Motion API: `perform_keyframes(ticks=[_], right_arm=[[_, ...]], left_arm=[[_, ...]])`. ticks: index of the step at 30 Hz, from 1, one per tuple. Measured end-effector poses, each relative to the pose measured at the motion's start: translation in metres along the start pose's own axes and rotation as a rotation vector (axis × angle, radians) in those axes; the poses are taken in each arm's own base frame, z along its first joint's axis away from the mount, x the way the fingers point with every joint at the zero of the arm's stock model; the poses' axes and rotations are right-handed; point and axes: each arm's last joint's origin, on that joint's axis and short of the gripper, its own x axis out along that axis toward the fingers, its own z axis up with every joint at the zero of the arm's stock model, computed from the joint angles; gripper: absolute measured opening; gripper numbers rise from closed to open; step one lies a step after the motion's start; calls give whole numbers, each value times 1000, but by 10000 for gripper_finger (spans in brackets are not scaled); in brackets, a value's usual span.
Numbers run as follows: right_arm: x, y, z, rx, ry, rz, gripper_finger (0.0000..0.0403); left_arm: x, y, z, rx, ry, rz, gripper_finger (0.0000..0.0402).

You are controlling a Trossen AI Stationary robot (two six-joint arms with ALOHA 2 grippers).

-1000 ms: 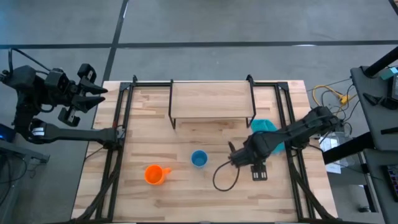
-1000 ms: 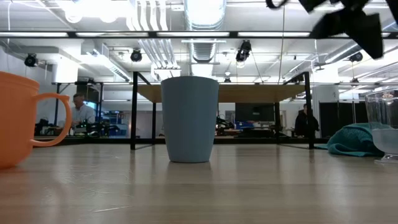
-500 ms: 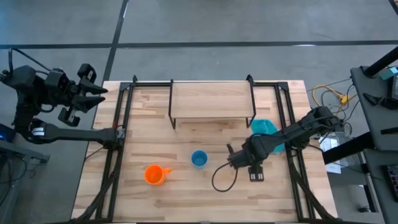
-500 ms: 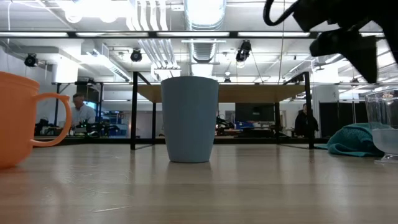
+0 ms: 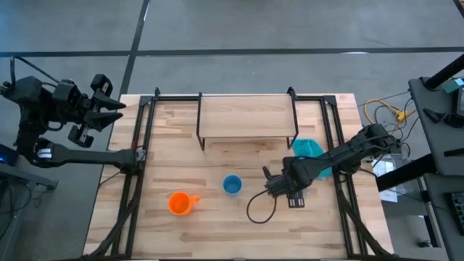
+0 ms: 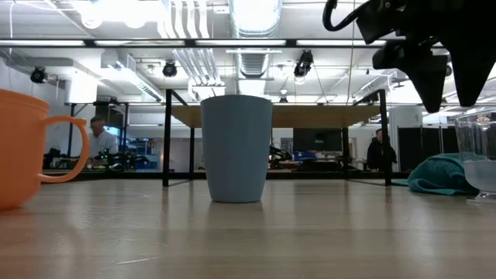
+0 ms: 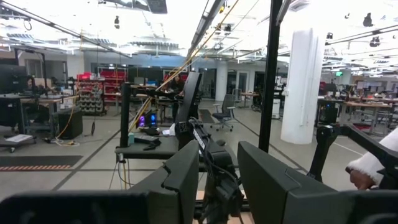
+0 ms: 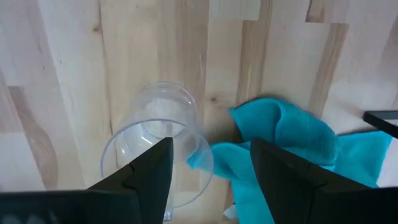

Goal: Stack small to large cups/mugs on shelf
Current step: Put the transparent cup on the shelf

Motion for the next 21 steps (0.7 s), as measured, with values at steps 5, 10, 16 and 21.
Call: perform_keyframes(ticks=[5, 10, 16, 21], right_arm=[[6, 0, -1, -5, 6, 3, 210], [12, 0, -4, -5, 43, 39, 210], [17, 0, -5, -5, 50, 42, 210], [22, 0, -5, -5, 40, 45, 209]], left_arm=[[0, 0, 0, 0, -1, 0, 99], [0, 0, 0, 0, 0, 0, 99], [0, 0, 0, 0, 0, 0, 99], [0, 0, 0, 0, 0, 0, 99]])
